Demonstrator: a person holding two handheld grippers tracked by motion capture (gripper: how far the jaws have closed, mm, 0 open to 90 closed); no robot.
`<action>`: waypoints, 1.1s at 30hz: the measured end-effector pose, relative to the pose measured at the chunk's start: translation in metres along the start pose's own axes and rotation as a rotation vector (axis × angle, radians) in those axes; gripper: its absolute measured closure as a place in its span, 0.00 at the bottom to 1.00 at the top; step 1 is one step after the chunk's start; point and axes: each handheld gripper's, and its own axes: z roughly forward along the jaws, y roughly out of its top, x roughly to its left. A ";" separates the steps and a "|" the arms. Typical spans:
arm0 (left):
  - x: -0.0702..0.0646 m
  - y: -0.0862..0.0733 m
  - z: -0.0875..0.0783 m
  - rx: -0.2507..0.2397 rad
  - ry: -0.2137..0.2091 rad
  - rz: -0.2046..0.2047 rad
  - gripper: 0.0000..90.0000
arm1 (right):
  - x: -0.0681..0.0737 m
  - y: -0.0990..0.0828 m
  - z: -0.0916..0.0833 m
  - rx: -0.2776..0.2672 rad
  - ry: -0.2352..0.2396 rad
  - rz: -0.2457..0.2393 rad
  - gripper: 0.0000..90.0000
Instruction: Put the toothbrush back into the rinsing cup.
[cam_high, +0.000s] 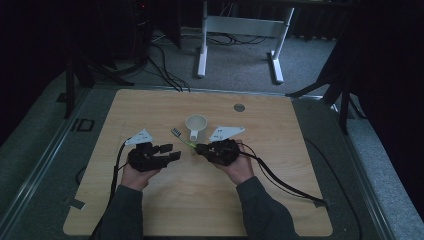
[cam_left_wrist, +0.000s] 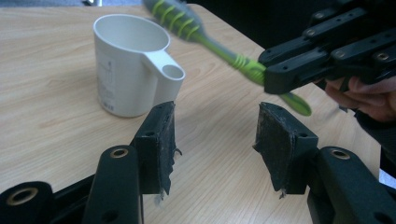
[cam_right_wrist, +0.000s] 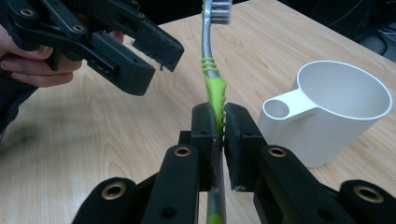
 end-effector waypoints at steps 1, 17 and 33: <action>0.000 0.000 0.000 -0.002 -0.002 0.002 0.54 | 0.000 0.000 0.001 0.000 0.000 -0.001 0.92; -0.006 -0.001 0.013 -0.035 -0.018 0.025 0.55 | -0.009 -0.010 -0.007 -0.011 0.006 0.027 0.92; -0.013 0.002 0.025 -0.084 -0.139 0.008 0.57 | -0.012 -0.027 -0.018 -0.089 0.087 0.034 0.92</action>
